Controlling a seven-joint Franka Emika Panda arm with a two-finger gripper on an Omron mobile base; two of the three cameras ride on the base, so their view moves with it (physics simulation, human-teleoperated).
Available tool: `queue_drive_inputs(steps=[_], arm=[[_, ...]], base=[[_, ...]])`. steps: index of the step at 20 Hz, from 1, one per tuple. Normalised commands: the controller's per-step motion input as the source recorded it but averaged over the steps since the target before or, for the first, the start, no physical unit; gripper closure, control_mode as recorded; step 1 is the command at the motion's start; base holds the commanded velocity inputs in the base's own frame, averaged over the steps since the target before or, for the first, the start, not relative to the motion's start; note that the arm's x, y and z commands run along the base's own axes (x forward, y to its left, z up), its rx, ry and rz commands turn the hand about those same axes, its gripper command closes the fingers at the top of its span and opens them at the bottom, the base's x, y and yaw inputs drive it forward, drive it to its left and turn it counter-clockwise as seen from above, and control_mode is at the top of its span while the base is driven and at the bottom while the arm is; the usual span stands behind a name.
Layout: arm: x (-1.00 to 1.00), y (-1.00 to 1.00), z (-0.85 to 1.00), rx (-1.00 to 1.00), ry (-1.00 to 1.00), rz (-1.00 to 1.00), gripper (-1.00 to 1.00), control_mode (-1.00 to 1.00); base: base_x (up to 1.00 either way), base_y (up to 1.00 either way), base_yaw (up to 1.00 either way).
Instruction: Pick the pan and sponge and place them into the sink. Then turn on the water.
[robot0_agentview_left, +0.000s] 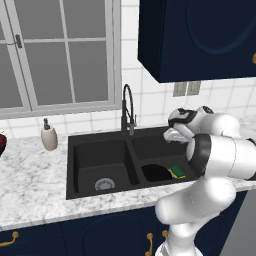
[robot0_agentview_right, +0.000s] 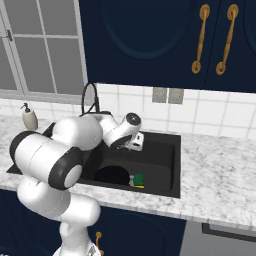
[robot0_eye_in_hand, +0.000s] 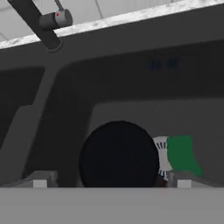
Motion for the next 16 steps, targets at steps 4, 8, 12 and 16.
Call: queue_drive_inputs(steps=[4, 8, 12, 16], arm=[[0.0, 0.51, 0.5, 0.38, -0.26, 0.0, -1.0, -1.0], [0.0, 0.52, 0.29, 0.25, -0.16, 0.0, -1.0, -1.0], [0.03, 0.24, 0.02, 0.07, 0.0, -0.07, -1.0, -1.0], [0.0, 0.0, 0.0, 0.0, 0.01, 0.0, -1.0, -1.0]], base=[[0.0, 0.0, 0.0], [0.0, 0.0, 0.0], [0.0, 0.0, 0.0], [0.0, 0.0, 0.0]])
